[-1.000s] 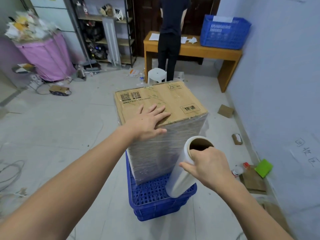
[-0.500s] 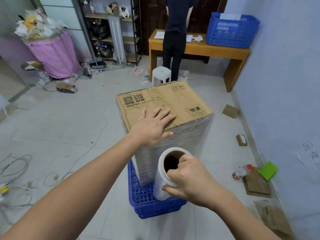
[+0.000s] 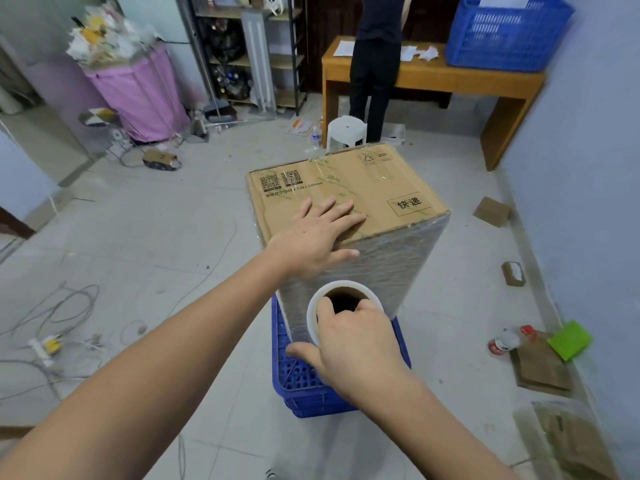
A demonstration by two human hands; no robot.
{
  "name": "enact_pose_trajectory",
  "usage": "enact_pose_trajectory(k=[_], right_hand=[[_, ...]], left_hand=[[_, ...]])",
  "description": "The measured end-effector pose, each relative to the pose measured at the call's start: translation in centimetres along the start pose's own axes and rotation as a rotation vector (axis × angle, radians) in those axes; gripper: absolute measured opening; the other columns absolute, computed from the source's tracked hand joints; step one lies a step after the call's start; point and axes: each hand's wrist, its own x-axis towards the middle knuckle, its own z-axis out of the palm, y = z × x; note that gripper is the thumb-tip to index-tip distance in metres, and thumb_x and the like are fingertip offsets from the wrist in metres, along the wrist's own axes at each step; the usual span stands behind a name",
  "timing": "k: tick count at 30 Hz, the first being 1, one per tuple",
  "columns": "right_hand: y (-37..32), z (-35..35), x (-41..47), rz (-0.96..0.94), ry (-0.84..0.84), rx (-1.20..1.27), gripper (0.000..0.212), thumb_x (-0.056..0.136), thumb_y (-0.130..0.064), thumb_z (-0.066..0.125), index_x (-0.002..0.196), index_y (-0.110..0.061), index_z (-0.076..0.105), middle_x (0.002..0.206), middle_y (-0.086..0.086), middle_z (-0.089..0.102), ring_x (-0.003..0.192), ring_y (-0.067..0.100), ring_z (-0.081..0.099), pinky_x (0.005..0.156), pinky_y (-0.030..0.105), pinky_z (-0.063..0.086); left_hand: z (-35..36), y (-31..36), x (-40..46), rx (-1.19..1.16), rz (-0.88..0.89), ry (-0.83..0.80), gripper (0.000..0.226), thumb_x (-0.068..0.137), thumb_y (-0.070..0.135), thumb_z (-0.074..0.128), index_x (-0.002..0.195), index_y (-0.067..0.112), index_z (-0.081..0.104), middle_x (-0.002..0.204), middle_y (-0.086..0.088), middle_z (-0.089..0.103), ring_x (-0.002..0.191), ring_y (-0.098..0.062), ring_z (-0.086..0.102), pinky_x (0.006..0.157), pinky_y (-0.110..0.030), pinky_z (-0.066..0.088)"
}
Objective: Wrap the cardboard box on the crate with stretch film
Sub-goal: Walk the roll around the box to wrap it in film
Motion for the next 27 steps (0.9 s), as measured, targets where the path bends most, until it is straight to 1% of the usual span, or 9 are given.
enact_pose_trajectory(k=[5, 8, 11, 14, 17, 21, 23, 25, 27], right_hand=[[-1.5, -0.7, 0.1, 0.086, -0.045, 0.137, 0.028, 0.101, -0.043, 0.045, 0.102, -0.015, 0.04, 0.079, 0.002, 0.062, 0.078, 0.025, 0.056, 0.067, 0.036, 0.025], [-3.2, 0.4, 0.3, 0.147, -0.094, 0.079, 0.031, 0.084, -0.031, 0.062, 0.098, -0.014, 0.04, 0.066, 0.0, 0.058, 0.057, 0.022, 0.049, 0.07, 0.039, 0.04], [-4.9, 1.2, 1.5, 0.278, -0.046, 0.052, 0.041, 0.064, -0.042, 0.071, 0.081, -0.015, 0.045, 0.047, -0.004, 0.047, 0.041, 0.02, 0.034, 0.061, 0.038, 0.045], [-6.2, 1.7, 3.0, 0.422, 0.013, -0.024, 0.056, 0.079, -0.072, 0.055, 0.077, -0.019, 0.038, 0.053, 0.0, 0.054, 0.049, 0.023, 0.039, 0.07, 0.038, 0.042], [-7.1, 1.3, 4.2, 0.54, 0.031, -0.049, 0.057, 0.075, -0.075, 0.061, 0.063, -0.022, 0.041, 0.049, 0.0, 0.052, 0.049, 0.022, 0.037, 0.064, 0.036, 0.046], [-8.7, -0.2, 4.0, 0.728, -0.037, 0.007, 0.032, 0.093, -0.052, 0.055, 0.089, -0.024, 0.04, 0.085, -0.001, 0.061, 0.081, 0.023, 0.053, 0.074, 0.035, 0.035], [-9.3, -0.1, 4.2, 0.779, -0.009, -0.093, 0.036, 0.087, -0.047, 0.065, 0.088, -0.023, 0.037, 0.077, -0.004, 0.059, 0.074, 0.022, 0.057, 0.068, 0.036, 0.033], [-9.6, 0.1, 4.7, 0.865, 0.015, -0.112, 0.049, 0.081, -0.062, 0.065, 0.085, -0.023, 0.036, 0.068, -0.005, 0.052, 0.065, 0.021, 0.051, 0.065, 0.034, 0.03], [-9.5, 0.0, 5.2, 0.983, -0.057, -0.075, 0.056, 0.082, -0.079, 0.046, 0.083, -0.023, 0.038, 0.068, -0.005, 0.047, 0.068, 0.021, 0.044, 0.066, 0.033, 0.029]], left_hand=[[-0.3, -0.3, 0.2, -0.048, 0.008, 0.009, 0.072, 0.097, 0.068, 0.047, 0.16, 0.042, 0.023, 0.172, 0.007, 0.014, 0.159, -0.02, 0.004, 0.128, -0.053, 0.0], [-0.5, -0.4, -0.1, -0.087, 0.033, -0.002, 0.073, 0.096, 0.065, 0.052, 0.159, 0.042, 0.025, 0.172, 0.006, 0.014, 0.159, -0.022, 0.004, 0.127, -0.053, 0.0], [-0.6, -0.7, -0.2, -0.175, 0.066, 0.011, 0.067, 0.095, 0.061, 0.058, 0.155, 0.04, 0.037, 0.17, 0.004, 0.021, 0.158, -0.023, 0.008, 0.127, -0.055, 0.0], [-1.5, -1.6, -0.1, -0.368, 0.097, 0.0, 0.046, 0.095, 0.054, 0.062, 0.138, 0.039, 0.059, 0.165, 0.004, 0.034, 0.157, -0.018, 0.016, 0.127, -0.055, 0.001], [-3.2, -3.7, -0.3, -0.556, 0.206, -0.099, 0.038, 0.096, 0.049, 0.065, 0.132, 0.035, 0.064, 0.161, 0.007, 0.04, 0.155, -0.012, 0.02, 0.128, -0.047, 0.011], [-4.4, -8.6, -0.5, -0.246, 0.572, -0.273, 0.077, 0.087, 0.075, 0.059, 0.153, 0.038, 0.043, 0.169, 0.009, 0.021, 0.157, -0.008, 0.008, 0.128, -0.035, 0.004], [-4.1, -10.7, -0.5, -0.052, 0.709, -0.278, 0.106, 0.075, 0.092, 0.053, 0.162, 0.041, 0.02, 0.172, 0.011, 0.003, 0.158, -0.009, -0.006, 0.126, -0.034, -0.006], [-3.2, -11.7, -0.6, 0.082, 0.783, -0.228, 0.125, 0.064, 0.101, 0.05, 0.164, 0.039, 0.006, 0.172, 0.01, -0.008, 0.158, -0.013, -0.013, 0.127, -0.04, -0.01], [-2.1, -11.8, -0.6, 0.133, 0.819, -0.123, 0.126, 0.066, 0.098, 0.054, 0.165, 0.036, 0.007, 0.173, 0.005, -0.002, 0.159, -0.019, -0.006, 0.129, -0.046, -0.002]])
